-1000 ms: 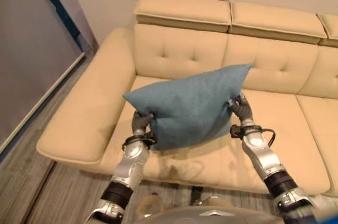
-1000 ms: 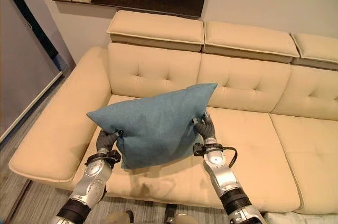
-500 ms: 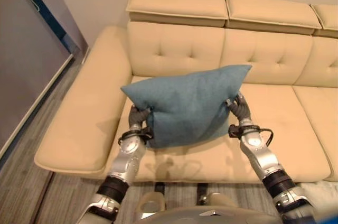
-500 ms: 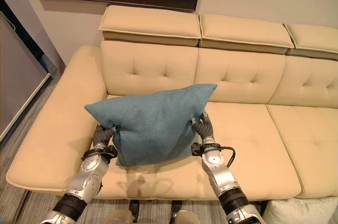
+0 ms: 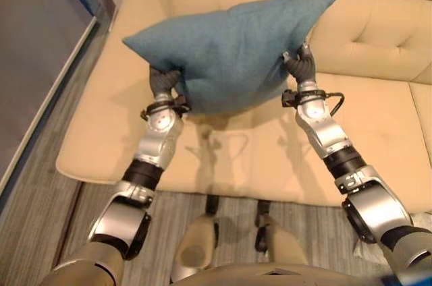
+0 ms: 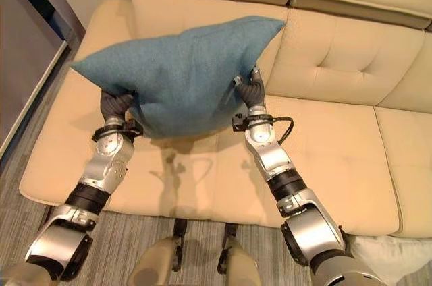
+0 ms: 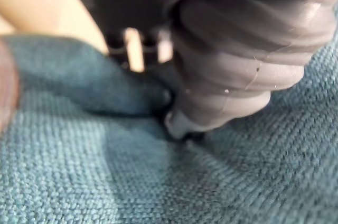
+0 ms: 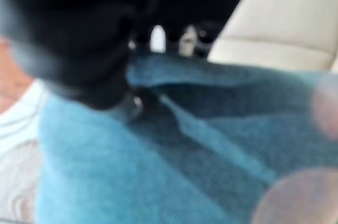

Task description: Pick up all the scattered cushions and arrange them neatly on the sofa.

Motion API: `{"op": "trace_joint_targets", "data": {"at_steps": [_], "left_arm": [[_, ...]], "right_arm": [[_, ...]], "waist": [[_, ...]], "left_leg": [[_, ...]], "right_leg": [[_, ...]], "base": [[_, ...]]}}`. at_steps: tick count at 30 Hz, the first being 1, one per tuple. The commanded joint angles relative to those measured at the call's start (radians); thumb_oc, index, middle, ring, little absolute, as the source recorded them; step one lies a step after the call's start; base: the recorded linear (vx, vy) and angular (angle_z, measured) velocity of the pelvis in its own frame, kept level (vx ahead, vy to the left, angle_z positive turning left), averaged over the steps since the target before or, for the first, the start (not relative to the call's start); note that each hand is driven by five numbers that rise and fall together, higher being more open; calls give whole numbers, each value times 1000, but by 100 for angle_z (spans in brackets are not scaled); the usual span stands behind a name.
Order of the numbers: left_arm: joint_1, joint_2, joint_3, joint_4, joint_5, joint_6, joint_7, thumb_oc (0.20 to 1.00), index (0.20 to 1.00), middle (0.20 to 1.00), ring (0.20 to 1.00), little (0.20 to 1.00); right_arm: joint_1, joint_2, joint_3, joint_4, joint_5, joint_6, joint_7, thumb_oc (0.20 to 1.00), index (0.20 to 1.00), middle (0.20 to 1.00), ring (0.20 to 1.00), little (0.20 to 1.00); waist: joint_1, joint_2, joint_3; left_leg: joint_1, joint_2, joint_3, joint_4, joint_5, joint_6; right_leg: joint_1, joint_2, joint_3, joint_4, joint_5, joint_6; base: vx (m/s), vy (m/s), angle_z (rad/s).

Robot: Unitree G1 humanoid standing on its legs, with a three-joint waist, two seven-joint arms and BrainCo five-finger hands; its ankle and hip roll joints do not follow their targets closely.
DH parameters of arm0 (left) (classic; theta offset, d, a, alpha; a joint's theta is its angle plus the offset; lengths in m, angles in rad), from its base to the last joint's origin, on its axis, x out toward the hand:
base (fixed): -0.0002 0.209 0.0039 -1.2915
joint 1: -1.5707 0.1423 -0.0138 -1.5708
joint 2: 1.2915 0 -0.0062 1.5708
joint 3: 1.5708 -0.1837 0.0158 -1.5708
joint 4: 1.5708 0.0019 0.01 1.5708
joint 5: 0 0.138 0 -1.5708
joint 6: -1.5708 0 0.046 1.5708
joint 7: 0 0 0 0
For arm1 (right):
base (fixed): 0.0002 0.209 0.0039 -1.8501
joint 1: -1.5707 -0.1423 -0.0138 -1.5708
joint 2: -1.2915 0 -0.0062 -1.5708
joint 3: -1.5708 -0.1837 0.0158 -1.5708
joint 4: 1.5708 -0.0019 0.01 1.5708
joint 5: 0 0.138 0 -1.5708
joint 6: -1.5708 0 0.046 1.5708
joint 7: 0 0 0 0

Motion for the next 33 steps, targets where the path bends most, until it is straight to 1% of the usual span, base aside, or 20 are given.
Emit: {"op": "trace_joint_targets", "data": {"at_steps": [1,2,4,5,8,9,11,15,21,30,32,33], "left_arm": [[-237,-41,-131,-45,27,-107,-27,200,200,200,200,200],[-311,-42,-143,-10,15,-116,-16,200,200,200,200,200],[-359,-42,-152,24,7,-122,-12,200,200,200,200,200],[-363,-42,-152,27,6,-123,-13,200,200,200,200,200],[-458,-26,-167,93,-1,-131,-14,200,200,200,200,200],[-459,-26,-167,94,-1,-131,-15,200,200,200,200,200],[-537,-14,-180,151,-10,-141,-6,200,200,200,200,200],[-566,-7,-181,164,-18,-146,-3,200,200,200,200,200],[-606,-5,-187,211,-29,-148,-3,200,200,200,200,200],[-659,8,-194,279,-28,-133,7,200,200,200,200,200],[-703,22,-202,340,-28,-122,12,200,200,200,200,200],[-726,32,-210,368,-17,-111,16,771,771,771,771,771]], "right_arm": [[-168,57,128,-80,8,-105,20,200,200,200,200,200],[-214,52,137,-62,8,-106,5,200,200,200,200,200],[-248,52,147,-50,8,-107,-2,200,200,200,200,200],[-251,52,147,-49,8,-108,-2,200,200,200,200,200],[-315,50,165,-22,-7,-111,-19,200,200,200,200,200],[-316,50,165,-22,-6,-111,-19,200,200,200,200,200],[-384,39,184,17,-34,-117,-40,200,200,200,200,200],[-420,35,185,20,-46,-119,-58,200,200,200,200,200],[-477,24,200,61,-44,-119,-60,200,200,200,200,200],[-547,11,228,127,-44,-110,-63,200,200,200,200,200],[-596,1,259,192,-47,-102,-60,200,200,200,200,200],[-616,-2,273,223,-43,-99,-57,200,200,200,200,200]], "waist": [[0,15,-21],[-7,19,-14],[-18,22,-13],[-19,22,-13],[-33,32,-7],[-32,31,-7],[-43,34,-7],[-51,31,-9],[-59,26,-17],[-59,12,1],[-57,6,0],[-55,3,-1]], "left_leg": [[-31,24,-57,-5,3,-35],[-49,26,-60,-14,9,-36],[-72,23,-61,-22,25,-37],[-75,22,-62,-22,26,-37],[-103,21,-54,-33,33,-40],[-104,21,-54,-33,33,-40],[-140,19,-48,-42,43,-44],[-175,16,-44,-30,38,-45],[-217,13,-41,-51,58,-49],[-301,9,-45,-12,56,-51],[-339,8,-49,-9,66,-53],[-352,8,-52,-12,70,-54]], "right_leg": [[26,-33,17,62,-70,84],[-1,-32,23,64,-67,85],[-28,-35,27,65,-56,86],[-31,-35,27,66,-56,86],[-71,-38,33,72,-54,90],[-72,-38,33,73,-54,90],[-109,-40,40,60,-33,96],[-135,-42,45,38,-13,99],[-179,-41,47,17,6,103],[-238,-42,47,-3,39,108],[-267,-40,48,-12,52,110],[-279,-39,49,-19,58,112]], "base": [[0,0,0],[-20,31,0],[-6,18,0],[0,0,0],[-3,40,-6],[4,52,-8],[4,30,-10],[13,14,-10],[4,9,-4],[0,0,0],[-16,-11,0],[-31,-18,-1]]}}
